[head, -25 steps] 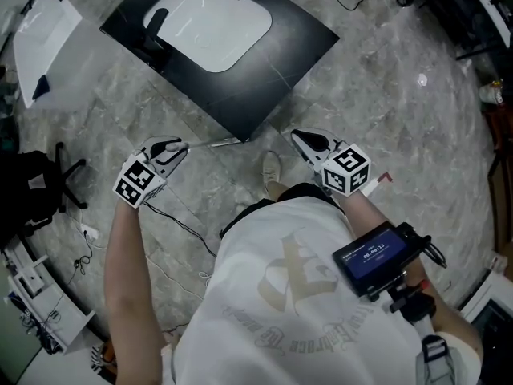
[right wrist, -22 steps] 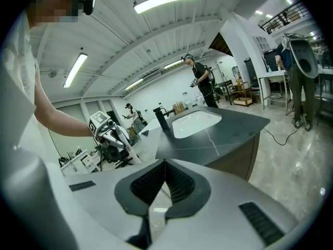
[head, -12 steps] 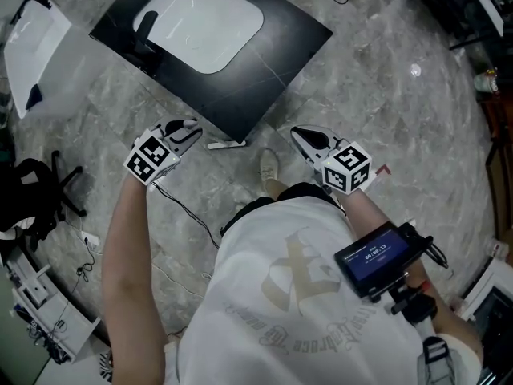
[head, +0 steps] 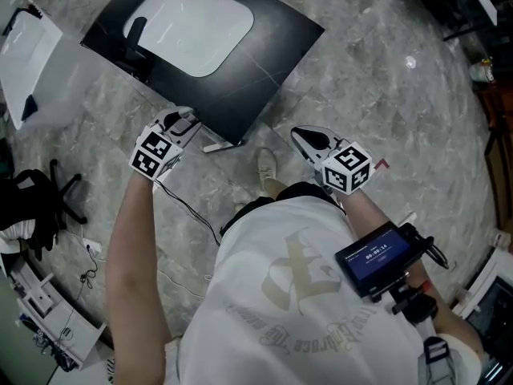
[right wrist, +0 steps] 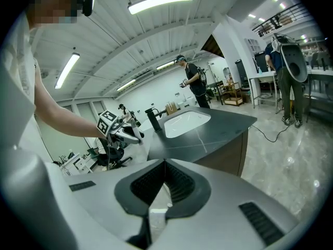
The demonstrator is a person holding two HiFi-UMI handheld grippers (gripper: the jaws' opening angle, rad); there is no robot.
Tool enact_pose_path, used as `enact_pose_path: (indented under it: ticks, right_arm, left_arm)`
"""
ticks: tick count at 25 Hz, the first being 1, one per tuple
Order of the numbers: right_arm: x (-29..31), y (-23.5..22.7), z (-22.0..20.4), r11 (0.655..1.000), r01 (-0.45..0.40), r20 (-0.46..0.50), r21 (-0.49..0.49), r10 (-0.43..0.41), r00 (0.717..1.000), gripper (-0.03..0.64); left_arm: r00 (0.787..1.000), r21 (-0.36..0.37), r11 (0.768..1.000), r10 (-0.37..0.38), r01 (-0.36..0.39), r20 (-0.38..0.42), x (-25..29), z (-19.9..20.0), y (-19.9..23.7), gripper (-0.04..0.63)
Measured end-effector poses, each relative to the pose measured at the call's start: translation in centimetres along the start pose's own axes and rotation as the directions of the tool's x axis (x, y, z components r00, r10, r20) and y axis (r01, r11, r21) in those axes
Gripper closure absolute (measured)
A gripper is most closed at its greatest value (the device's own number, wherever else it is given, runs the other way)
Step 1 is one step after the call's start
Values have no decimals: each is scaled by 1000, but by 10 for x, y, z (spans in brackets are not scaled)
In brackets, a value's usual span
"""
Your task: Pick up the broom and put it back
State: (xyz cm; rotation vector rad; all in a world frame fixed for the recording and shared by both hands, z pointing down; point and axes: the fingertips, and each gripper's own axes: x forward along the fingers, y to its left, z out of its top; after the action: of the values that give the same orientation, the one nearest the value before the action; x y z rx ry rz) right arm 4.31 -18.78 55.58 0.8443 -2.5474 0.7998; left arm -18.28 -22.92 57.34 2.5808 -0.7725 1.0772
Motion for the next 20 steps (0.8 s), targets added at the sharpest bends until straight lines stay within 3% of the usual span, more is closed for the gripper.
enact_pose_path:
  ticks: [3, 8, 20]
  right_arm:
    - [1, 1, -1, 1000, -4, -3, -2, 4, 1000, 598]
    - [3, 7, 4, 1000, -19, -1, -11, 19, 1000, 598]
    - [6, 7, 2, 999, -35, -13, -18, 35, 999, 598]
  left_arm:
    - [1000, -5, 1000, -1, 1, -1, -1, -2, -4, 394]
    - [1000, -5, 1000, 30, -30, 1, -4, 0, -6, 390]
    - [986, -118, 981, 158, -151, 50, -13, -2, 19, 351]
